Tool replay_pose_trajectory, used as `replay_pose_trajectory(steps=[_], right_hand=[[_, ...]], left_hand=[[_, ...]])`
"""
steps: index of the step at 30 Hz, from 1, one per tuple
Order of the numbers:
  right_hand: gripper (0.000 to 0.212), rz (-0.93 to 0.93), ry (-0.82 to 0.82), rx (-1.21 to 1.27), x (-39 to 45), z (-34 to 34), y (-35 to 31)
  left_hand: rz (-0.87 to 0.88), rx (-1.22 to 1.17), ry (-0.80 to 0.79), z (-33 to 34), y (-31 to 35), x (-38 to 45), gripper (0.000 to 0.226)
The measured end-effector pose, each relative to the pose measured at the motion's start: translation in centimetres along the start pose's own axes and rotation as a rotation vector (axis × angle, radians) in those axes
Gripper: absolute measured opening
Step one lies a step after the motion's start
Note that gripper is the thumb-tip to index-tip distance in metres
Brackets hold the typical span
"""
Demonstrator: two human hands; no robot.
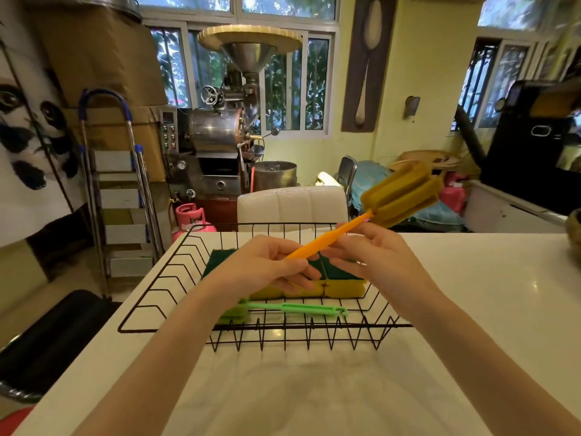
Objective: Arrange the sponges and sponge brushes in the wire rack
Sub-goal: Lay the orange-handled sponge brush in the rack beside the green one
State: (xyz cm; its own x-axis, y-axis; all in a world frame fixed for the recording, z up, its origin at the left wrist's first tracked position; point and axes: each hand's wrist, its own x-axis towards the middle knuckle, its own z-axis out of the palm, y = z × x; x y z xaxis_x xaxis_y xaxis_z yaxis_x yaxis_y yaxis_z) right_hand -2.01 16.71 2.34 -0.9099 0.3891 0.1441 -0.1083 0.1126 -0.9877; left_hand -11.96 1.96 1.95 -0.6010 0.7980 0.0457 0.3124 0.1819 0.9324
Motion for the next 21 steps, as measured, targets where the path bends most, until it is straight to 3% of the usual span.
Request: replay_pose_trajectory(steps=[2,4,7,12,18,21], right_hand=[[0.027,0.05,-0.145,-0.398,-0.6,-0.6,-0.7],[0.023,-0.096,-0.259,-0.705,-1.7,-1.0,-1.6],[0.031,-0.368,-0.265,-0.889,-2.8,-0.6,-2.3],[0.042,-0.434,-0.268,-1.359,-0.9,0.1,0.4],[0.059,-0.447,-0.267,-1.445,0.7,-0.9,2.2],[0.065,-0.271,-0.325,-1.281,1.1,-1.7,2.1]], left_hand=[[0.005,0.069,0.013,-1.1,-0.1,-0.2,0.02],[-0.008,0.186,-0.019,-2.0,-0.4,-0.3,0.017],[-0.04,0.349,-0.116,-2.7,-1.0,-0.4,0.018],[-0.055,0.339,-0.152,-4.0,-1.7,-0.4,0.019],[-0.079,0.381,-0.227,-6.0,-2.3,-1.1,0.019],[-0.123,0.376,-0.279,-6.7,-2.6,-1.5,0.019]])
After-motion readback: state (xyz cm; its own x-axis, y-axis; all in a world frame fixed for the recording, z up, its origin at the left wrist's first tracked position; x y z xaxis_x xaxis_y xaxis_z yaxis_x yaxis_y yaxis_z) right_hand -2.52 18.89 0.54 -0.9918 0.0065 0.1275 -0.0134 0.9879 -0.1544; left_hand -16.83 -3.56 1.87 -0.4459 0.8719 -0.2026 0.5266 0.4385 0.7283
